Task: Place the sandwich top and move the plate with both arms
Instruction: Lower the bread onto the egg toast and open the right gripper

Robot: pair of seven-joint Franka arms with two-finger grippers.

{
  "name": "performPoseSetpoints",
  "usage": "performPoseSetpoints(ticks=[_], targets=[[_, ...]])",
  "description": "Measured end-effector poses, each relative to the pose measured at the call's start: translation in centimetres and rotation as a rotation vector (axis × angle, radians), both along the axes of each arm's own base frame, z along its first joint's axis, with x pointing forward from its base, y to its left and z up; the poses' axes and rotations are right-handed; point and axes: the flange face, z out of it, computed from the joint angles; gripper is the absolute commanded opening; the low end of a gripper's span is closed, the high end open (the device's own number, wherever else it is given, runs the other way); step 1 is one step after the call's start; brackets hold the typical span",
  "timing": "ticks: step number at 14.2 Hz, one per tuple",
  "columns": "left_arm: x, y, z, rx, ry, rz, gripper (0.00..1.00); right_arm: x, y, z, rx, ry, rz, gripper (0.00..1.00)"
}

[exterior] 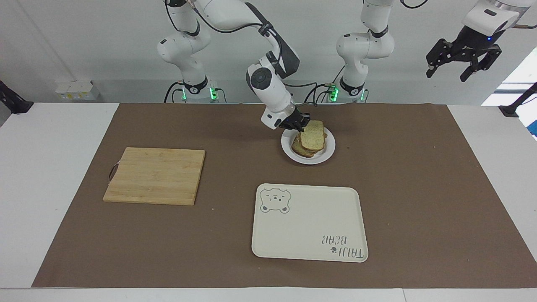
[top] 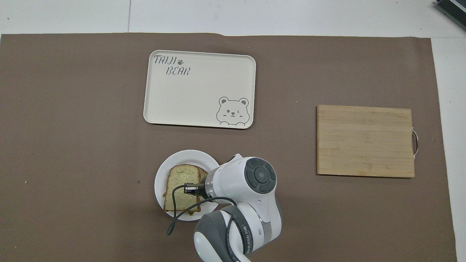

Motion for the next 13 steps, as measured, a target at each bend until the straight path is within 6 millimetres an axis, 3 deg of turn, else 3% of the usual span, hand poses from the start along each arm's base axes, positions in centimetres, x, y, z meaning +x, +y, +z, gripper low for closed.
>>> performPoseSetpoints(ticks=[2, 13], targets=[[0.00, 0.00, 0.00, 0.000, 0.000, 0.000, 1.00, -0.16, 0.40, -0.79, -0.005, -0.006, 0.003, 0.00], [0.00, 0.00, 0.00, 0.000, 0.000, 0.000, 1.00, 0.68, -0.32, -0.68, 0.005, -0.044, 0.053, 0.00]])
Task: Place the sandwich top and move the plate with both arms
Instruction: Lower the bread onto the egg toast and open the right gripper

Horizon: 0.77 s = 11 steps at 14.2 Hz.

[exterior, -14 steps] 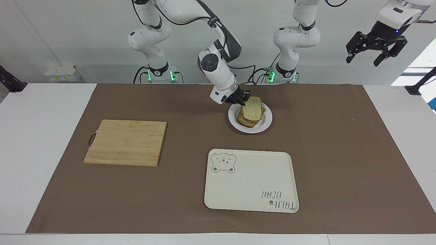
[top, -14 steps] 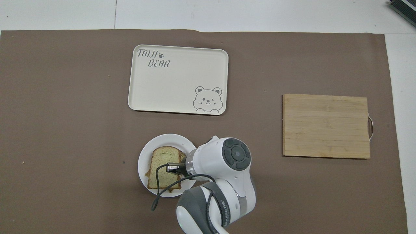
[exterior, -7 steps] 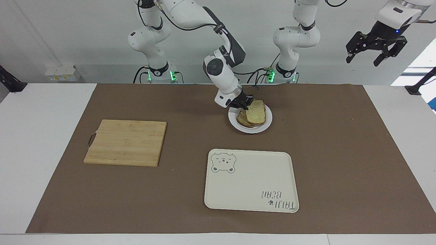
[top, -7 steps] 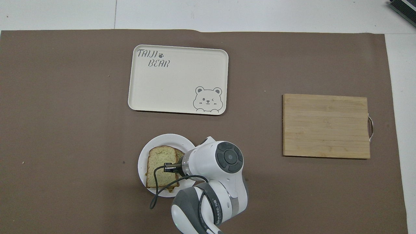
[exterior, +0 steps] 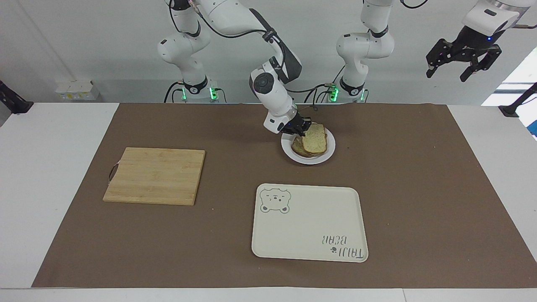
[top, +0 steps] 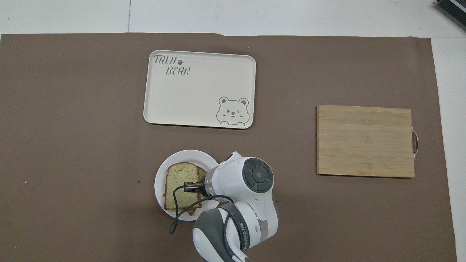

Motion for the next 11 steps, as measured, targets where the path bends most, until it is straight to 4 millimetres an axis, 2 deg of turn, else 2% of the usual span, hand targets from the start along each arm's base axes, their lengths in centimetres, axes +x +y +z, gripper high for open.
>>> performPoseSetpoints(ticks=[1, 2, 3, 4, 11], targets=[[0.00, 0.00, 0.00, 0.000, 0.000, 0.000, 1.00, 0.00, 0.00, 0.00, 0.000, 0.000, 0.000, 0.00], [0.00, 0.00, 0.00, 0.000, 0.000, 0.000, 1.00, 0.00, 0.00, 0.00, 0.000, 0.000, 0.000, 0.09], [0.00, 0.00, 0.00, 0.000, 0.000, 0.000, 1.00, 0.00, 0.00, 0.00, 0.000, 0.000, 0.000, 0.67], [0.00, 0.00, -0.01, 0.000, 0.000, 0.000, 1.00, 0.00, 0.00, 0.00, 0.000, 0.000, 0.000, 1.00], [-0.26, -0.16, -0.65, -0.001, 0.016, -0.004, 1.00, -0.04, 0.04, 0.00, 0.000, 0.000, 0.002, 1.00]])
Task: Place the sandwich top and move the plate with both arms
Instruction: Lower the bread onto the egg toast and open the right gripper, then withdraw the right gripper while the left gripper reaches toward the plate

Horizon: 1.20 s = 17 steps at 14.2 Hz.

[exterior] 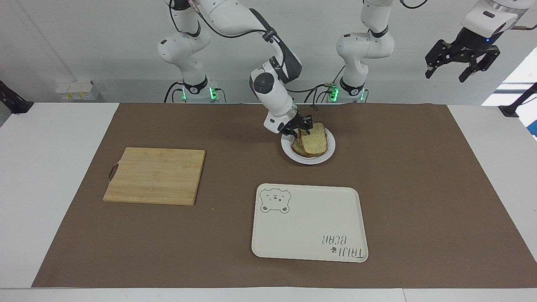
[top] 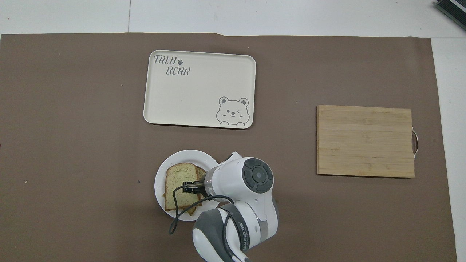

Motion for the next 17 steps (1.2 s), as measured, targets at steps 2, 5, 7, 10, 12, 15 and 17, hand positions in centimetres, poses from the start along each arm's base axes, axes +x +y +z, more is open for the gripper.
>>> performPoseSetpoints(ticks=[2, 5, 7, 10, 12, 15, 17], targets=[[-0.4, -0.2, -0.4, -0.001, 0.007, -0.005, 1.00, 0.1, -0.1, 0.0, -0.005, -0.007, 0.008, 1.00], [-0.9, -0.7, -1.6, -0.010, 0.028, -0.015, 1.00, 1.0, -0.9, 0.1, -0.046, -0.052, 0.043, 1.00], [-0.9, -1.1, -3.1, -0.029, 0.055, -0.022, 1.00, 2.5, -2.4, 0.5, -0.054, -0.069, 0.024, 1.00], [-0.8, -1.3, -5.8, -0.043, 0.073, -0.022, 1.00, 5.1, -5.3, 2.7, -0.050, -0.111, -0.014, 1.00], [-1.3, -1.9, -6.8, -0.059, 0.057, -0.031, 1.00, 6.2, -7.5, 4.8, -0.075, -0.133, -0.001, 1.00], [-1.7, -2.9, -9.3, -0.089, 0.042, -0.041, 1.00, 7.2, -10.7, 7.9, -0.121, -0.154, 0.021, 1.00], [-1.3, -3.3, -12.5, -0.132, 0.043, -0.029, 1.00, 7.7, -12.7, 9.6, -0.165, -0.185, 0.039, 1.00]])
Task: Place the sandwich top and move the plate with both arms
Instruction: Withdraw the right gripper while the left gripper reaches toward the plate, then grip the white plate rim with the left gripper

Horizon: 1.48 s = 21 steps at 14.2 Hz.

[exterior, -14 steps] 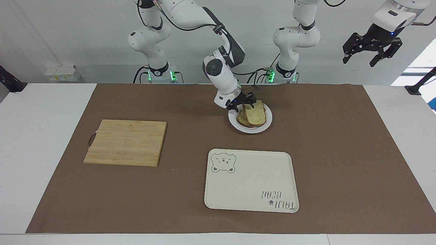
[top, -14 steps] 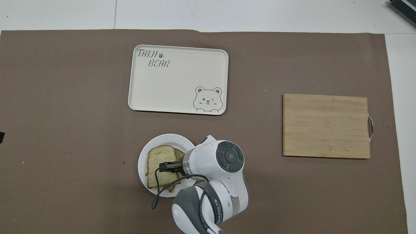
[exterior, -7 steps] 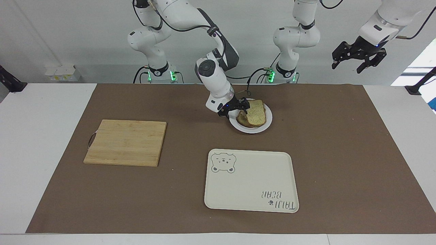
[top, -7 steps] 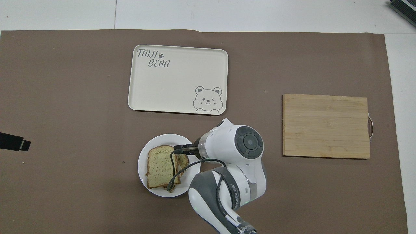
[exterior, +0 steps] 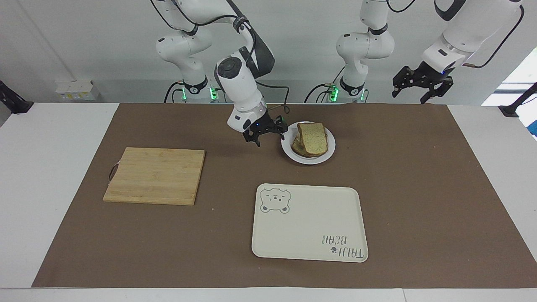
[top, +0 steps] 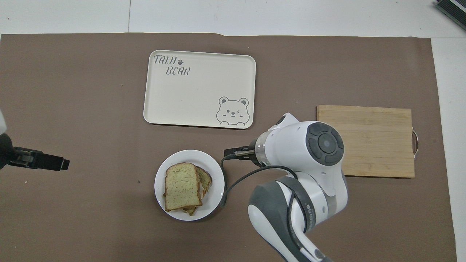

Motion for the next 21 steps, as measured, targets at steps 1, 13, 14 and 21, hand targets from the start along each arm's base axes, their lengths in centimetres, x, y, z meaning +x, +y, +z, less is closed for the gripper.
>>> performPoseSetpoints(ticks=[1, 13, 14, 21], targets=[[0.2, -0.3, -1.3, -0.029, -0.002, 0.010, 1.00, 0.1, -0.9, 0.7, -0.027, -0.006, 0.011, 1.00], [-2.7, -1.8, -20.7, -0.423, 0.019, 0.055, 0.54, 2.0, -15.1, 10.4, -0.162, 0.054, -0.090, 1.00], [-3.2, -1.7, -22.6, -0.445, 0.011, 0.046, 0.52, 2.2, -16.4, 10.9, -0.170, 0.046, -0.099, 1.00], [-5.8, -2.3, -29.2, -0.561, -0.003, 0.063, 0.38, 3.7, -25.7, 16.3, -0.208, -0.002, -0.149, 1.00]])
